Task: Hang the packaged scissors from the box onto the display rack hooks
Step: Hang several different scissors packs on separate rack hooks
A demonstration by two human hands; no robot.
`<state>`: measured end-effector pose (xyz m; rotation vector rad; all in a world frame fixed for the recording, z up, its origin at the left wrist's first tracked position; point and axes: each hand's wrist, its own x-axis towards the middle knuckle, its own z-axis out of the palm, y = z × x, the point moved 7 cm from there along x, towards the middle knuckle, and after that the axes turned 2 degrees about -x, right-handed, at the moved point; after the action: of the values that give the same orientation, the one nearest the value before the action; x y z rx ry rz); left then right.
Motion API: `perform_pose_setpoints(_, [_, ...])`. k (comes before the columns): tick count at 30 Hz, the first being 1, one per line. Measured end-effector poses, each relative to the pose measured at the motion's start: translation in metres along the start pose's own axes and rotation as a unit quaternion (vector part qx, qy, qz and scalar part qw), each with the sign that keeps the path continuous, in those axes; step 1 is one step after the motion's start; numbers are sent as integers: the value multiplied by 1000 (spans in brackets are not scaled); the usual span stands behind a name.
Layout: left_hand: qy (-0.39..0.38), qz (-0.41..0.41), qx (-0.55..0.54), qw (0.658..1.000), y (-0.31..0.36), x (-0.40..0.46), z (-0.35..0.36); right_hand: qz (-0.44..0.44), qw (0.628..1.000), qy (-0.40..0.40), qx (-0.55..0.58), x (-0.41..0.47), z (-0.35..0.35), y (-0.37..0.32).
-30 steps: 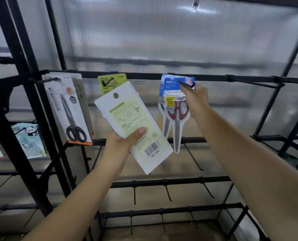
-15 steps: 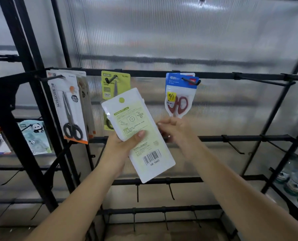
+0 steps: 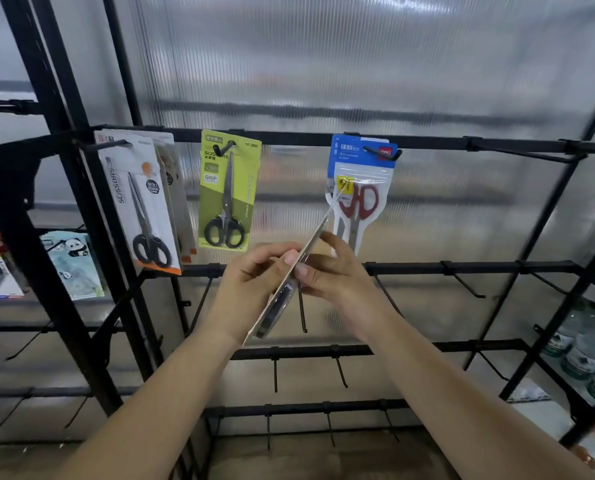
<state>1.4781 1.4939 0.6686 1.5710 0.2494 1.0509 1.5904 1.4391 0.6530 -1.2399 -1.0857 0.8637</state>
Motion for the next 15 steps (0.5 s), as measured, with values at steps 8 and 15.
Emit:
perform_pose_setpoints(8, [49,-71,-19,996,2,-13,-17,-126,981,133,-63,4,5,-18])
perform_pose_setpoints(15, [103,-28,120,987,11,-18,-50,-177,945,138,-239,11,41,-44])
